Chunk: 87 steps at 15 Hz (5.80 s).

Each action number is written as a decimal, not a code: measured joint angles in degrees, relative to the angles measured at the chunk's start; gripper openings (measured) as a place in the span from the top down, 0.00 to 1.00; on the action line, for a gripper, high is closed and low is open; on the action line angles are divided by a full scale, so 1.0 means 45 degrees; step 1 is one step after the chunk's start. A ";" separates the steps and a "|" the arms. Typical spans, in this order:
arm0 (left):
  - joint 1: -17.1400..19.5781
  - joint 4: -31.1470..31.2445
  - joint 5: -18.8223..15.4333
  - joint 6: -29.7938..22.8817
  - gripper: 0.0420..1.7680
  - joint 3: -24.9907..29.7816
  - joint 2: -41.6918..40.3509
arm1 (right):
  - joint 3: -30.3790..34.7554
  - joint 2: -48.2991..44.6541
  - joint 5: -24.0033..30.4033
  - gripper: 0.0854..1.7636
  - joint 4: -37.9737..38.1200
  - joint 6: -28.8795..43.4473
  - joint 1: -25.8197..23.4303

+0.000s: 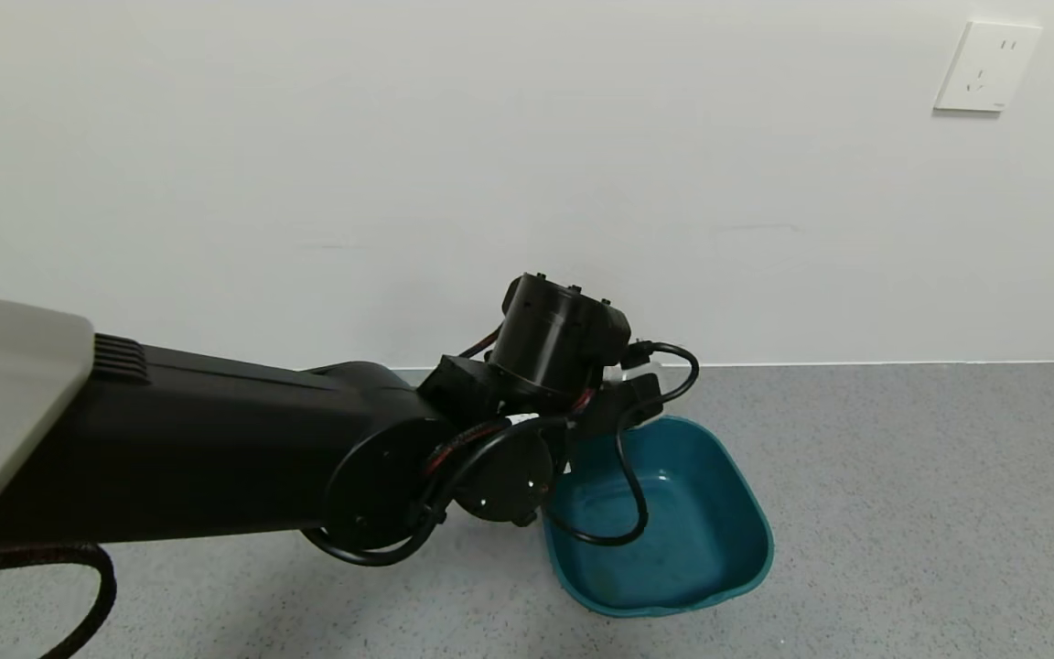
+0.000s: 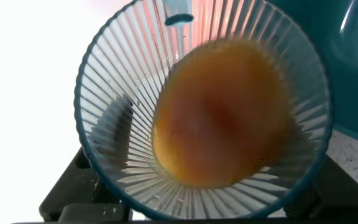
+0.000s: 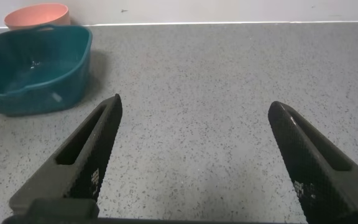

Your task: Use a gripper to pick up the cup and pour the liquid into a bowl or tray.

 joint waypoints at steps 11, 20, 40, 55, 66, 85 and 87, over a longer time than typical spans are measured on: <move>-0.1092 0.0011 0.2406 0.1444 0.26 0.0219 0.0796 | 0.0000 0.0000 0.0000 0.03 0.0000 0.0000 0.0000; -0.1923 0.0030 0.3719 0.3633 0.26 0.0222 0.1097 | 0.0000 0.0000 0.0005 0.03 0.0000 0.0000 0.0000; -0.2010 0.0084 0.4454 0.6559 0.26 0.0666 0.0970 | 0.0000 0.0000 0.0000 0.03 0.0000 0.0000 -0.0005; -0.1373 -0.1019 0.4405 -0.0870 0.26 0.0179 -0.1216 | 0.0000 0.0000 0.0000 0.03 -0.0008 -0.0005 0.0000; 0.0951 -0.1029 0.2947 -1.0359 0.26 0.3264 -0.3587 | 0.0000 0.0000 -0.0005 0.03 -0.0014 0.0000 0.0000; 0.6537 -0.5843 -0.3768 -1.2567 0.26 0.6708 -0.2511 | 0.0000 0.0000 0.0000 0.03 -0.0008 0.0003 0.0000; 0.6537 -0.5849 -0.3768 -1.2597 0.26 0.6664 -0.2113 | 0.0000 0.0000 0.0000 0.03 -0.0014 0.0003 0.0000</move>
